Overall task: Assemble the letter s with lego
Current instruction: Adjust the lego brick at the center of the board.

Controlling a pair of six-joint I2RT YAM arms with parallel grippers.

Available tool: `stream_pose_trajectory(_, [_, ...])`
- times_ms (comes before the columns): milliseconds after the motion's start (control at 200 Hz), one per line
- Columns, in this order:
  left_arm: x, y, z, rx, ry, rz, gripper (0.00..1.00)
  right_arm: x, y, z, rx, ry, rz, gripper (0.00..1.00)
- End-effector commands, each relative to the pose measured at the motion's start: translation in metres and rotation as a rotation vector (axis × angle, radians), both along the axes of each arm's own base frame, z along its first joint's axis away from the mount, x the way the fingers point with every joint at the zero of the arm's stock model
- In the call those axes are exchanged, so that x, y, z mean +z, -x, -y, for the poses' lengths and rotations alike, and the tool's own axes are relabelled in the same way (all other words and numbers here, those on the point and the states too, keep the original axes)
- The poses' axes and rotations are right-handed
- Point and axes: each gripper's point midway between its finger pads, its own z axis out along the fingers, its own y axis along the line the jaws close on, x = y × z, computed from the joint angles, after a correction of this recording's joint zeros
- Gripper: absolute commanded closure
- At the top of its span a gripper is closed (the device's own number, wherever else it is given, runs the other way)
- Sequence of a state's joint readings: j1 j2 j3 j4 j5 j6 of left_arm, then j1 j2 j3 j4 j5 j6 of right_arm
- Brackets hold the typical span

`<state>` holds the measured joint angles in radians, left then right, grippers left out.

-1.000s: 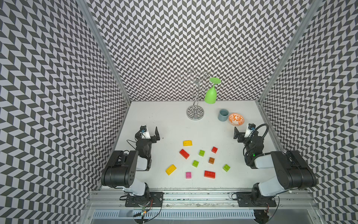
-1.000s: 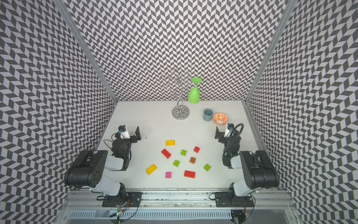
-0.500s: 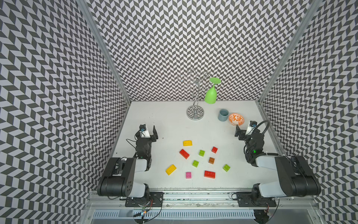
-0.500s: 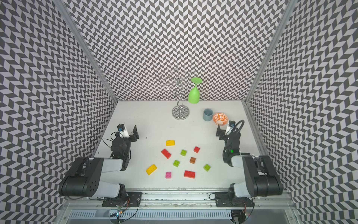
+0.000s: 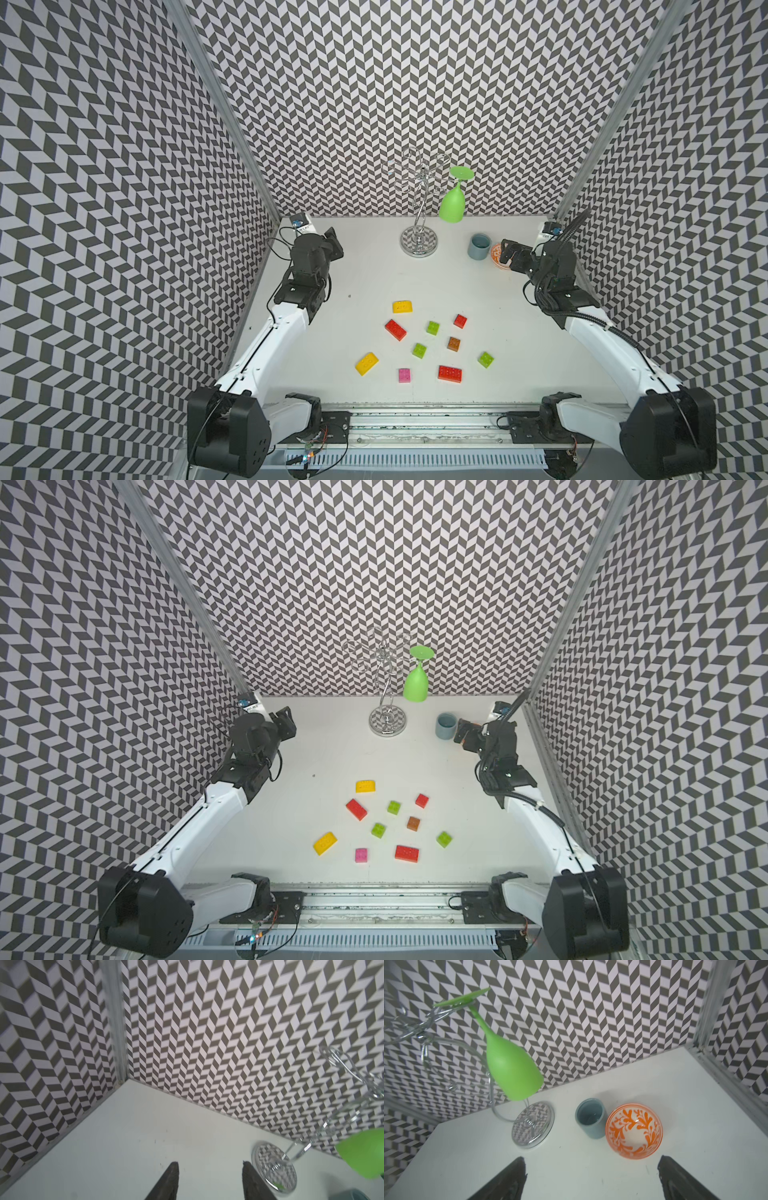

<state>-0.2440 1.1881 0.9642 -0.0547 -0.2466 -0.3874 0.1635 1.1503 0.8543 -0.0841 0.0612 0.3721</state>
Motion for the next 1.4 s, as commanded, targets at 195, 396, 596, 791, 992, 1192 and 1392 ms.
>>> stream_pose_trajectory(195, [-0.095, 0.085, 0.119, -0.299, -0.099, -0.476, 0.44, -0.026, 0.069, -0.028, 0.102, -0.134, -0.229, 0.0])
stream_pose_trajectory(396, [-0.154, 0.117, 0.18, -0.457, -0.249, -0.648, 0.36, -0.035, 0.093, -0.031, 0.161, -0.12, -0.271, 0.0])
stream_pose_trajectory(596, [-0.168, 0.129, 0.185, -0.693, -0.571, -0.713, 0.29, -0.033, 0.105, -0.044, 0.302, -0.055, -0.215, 0.0])
stream_pose_trajectory(791, [-0.182, 0.13, 0.184, -0.837, -0.628, -0.769, 0.2, -0.037, 0.108, -0.055, 0.381, -0.048, -0.244, 0.01])
stream_pose_trajectory(992, [-0.216, 0.137, 0.175, -0.887, -0.643, -0.859, 0.1, -0.036, 0.106, -0.054, 0.381, -0.029, -0.251, 0.01])
stream_pose_trajectory(1192, [-0.241, 0.144, 0.18, -0.921, -0.617, -0.918, 0.03, -0.04, 0.107, -0.055, 0.386, -0.028, -0.268, 0.01])
stream_pose_trajectory(1392, [-0.265, 0.155, 0.174, -0.92, -0.612, -0.985, 0.1, -0.042, 0.109, -0.053, 0.379, -0.02, -0.275, 0.01])
